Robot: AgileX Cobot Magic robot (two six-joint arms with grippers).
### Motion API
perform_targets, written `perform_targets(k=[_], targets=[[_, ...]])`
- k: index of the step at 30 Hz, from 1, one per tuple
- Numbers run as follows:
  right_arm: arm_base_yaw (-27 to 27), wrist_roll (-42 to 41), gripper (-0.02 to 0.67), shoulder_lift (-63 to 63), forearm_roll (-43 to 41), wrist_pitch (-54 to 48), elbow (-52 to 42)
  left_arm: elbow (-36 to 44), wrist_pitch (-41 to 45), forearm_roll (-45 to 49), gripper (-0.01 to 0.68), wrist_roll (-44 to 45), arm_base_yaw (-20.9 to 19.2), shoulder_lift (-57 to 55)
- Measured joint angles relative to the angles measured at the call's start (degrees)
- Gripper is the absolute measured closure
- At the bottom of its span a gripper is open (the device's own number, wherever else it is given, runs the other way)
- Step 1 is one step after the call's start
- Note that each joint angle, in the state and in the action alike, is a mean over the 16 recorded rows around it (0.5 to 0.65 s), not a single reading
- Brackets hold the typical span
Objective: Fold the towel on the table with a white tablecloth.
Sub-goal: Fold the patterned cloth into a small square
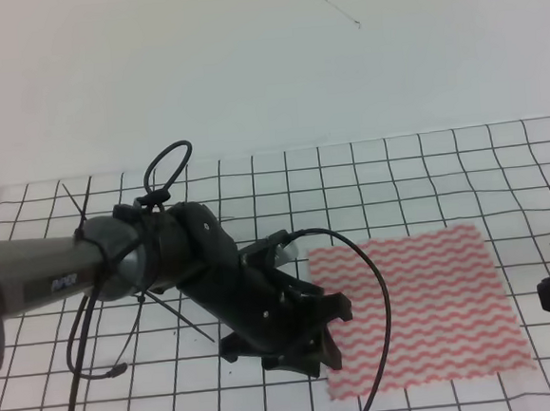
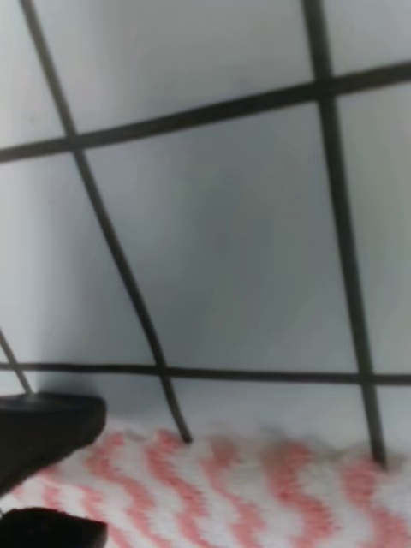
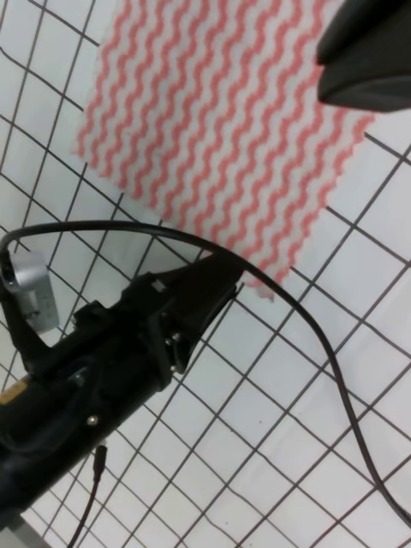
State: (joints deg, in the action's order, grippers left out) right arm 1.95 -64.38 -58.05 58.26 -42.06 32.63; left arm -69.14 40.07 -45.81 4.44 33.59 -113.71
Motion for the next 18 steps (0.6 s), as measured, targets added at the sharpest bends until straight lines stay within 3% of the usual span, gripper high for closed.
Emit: perform_targets(k=[18], targets=[[0.0,0.0,0.65,0.1,0.0,-0.3,0.0,-2.5,1.1,-10.1,0.469,8.2,0.0,-1.3]])
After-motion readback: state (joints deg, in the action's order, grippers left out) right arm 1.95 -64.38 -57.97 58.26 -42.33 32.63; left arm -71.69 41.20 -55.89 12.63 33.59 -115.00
